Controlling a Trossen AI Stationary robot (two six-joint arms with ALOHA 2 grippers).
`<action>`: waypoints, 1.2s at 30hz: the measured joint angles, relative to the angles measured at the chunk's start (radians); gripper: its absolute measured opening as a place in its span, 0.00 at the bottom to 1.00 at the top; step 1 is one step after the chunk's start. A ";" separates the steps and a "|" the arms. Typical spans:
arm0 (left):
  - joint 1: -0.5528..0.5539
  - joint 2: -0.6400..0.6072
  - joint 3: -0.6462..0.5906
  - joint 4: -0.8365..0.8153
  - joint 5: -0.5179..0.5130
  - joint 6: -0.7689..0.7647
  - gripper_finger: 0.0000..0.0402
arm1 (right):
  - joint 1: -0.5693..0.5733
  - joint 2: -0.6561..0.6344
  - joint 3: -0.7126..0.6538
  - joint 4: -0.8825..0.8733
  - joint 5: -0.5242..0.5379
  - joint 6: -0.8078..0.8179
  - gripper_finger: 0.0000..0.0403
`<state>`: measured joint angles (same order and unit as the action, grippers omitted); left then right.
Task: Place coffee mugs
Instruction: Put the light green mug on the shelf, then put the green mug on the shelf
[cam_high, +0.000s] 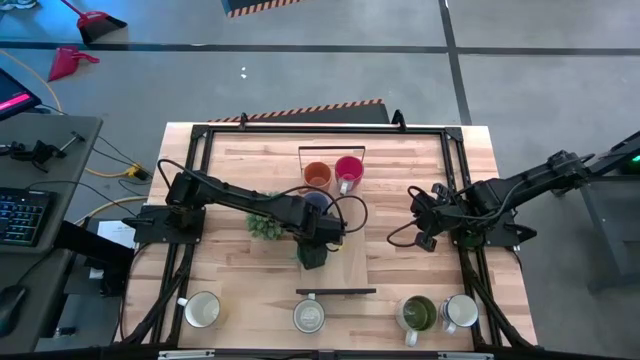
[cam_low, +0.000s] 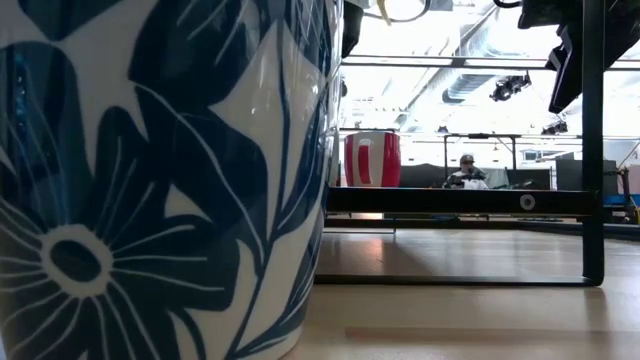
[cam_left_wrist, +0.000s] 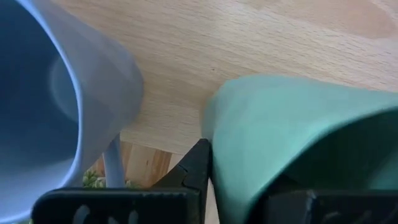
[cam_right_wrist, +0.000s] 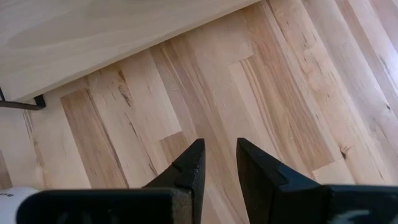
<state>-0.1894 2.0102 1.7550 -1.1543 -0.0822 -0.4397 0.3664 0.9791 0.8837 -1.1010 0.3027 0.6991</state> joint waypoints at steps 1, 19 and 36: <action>0.000 0.000 0.000 0.000 0.000 0.000 0.10 | 0.000 0.000 0.000 0.000 0.000 0.000 0.18; 0.001 -0.007 0.001 -0.004 0.014 -0.022 0.36 | 0.000 0.000 0.000 0.000 -0.007 0.000 0.18; 0.013 -0.142 0.002 -0.025 0.007 -0.064 0.40 | 0.000 0.000 0.000 0.014 -0.023 0.000 0.18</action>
<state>-0.1768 1.8684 1.7565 -1.1791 -0.0751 -0.5037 0.3664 0.9794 0.8837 -1.0870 0.2798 0.6987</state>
